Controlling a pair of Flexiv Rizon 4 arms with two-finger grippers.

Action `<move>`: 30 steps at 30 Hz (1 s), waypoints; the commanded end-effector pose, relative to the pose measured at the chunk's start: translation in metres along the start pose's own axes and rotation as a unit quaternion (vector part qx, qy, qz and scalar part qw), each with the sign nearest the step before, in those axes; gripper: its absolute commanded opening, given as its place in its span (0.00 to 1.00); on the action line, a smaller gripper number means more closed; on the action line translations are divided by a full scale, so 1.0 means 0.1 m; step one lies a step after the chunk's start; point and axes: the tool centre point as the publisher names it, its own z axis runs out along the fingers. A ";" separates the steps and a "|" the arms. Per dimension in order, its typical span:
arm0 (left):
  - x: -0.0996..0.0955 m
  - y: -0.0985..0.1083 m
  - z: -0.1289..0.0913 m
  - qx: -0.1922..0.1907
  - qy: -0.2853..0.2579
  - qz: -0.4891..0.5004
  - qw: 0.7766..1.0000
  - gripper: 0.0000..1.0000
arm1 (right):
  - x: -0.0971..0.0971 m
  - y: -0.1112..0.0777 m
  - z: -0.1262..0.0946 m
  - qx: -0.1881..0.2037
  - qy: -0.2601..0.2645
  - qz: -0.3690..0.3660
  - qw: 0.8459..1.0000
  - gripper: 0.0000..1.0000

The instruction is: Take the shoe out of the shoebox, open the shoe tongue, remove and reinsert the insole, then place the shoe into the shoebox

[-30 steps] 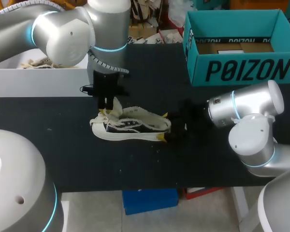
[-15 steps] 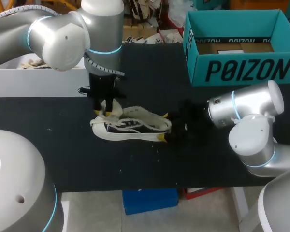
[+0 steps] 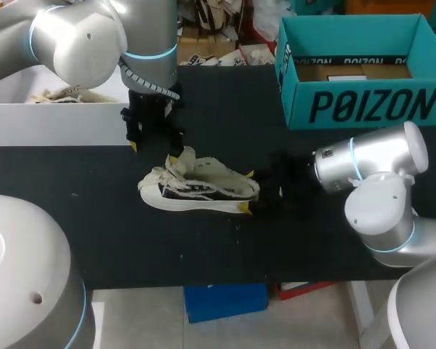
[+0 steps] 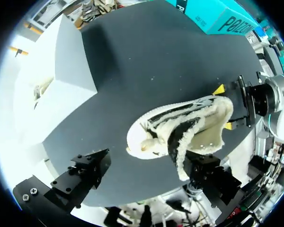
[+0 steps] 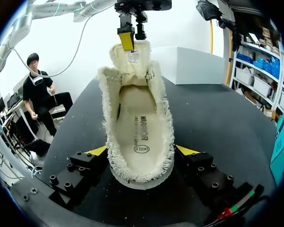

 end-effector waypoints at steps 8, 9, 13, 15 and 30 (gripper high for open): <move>0.27 -0.23 -0.47 -0.058 0.049 0.332 0.940 0.00 | 0.00 0.00 -0.01 0.001 0.000 0.001 1.000 0.00; 0.31 -0.25 -0.48 -0.065 0.052 0.365 0.927 0.00 | 0.00 0.00 -0.01 0.001 0.000 0.001 1.000 0.00; 0.44 -0.32 -0.50 -0.111 0.100 0.487 0.860 0.00 | 0.00 0.00 -0.01 0.001 0.000 0.001 1.000 0.00; 0.51 -0.36 -0.51 -0.126 0.126 0.536 0.825 0.00 | 0.00 0.00 -0.01 0.001 0.000 0.001 1.000 0.00; 0.63 -0.42 -0.48 -0.138 0.156 0.573 0.793 0.00 | 0.00 0.00 -0.01 0.001 0.000 0.001 1.000 0.00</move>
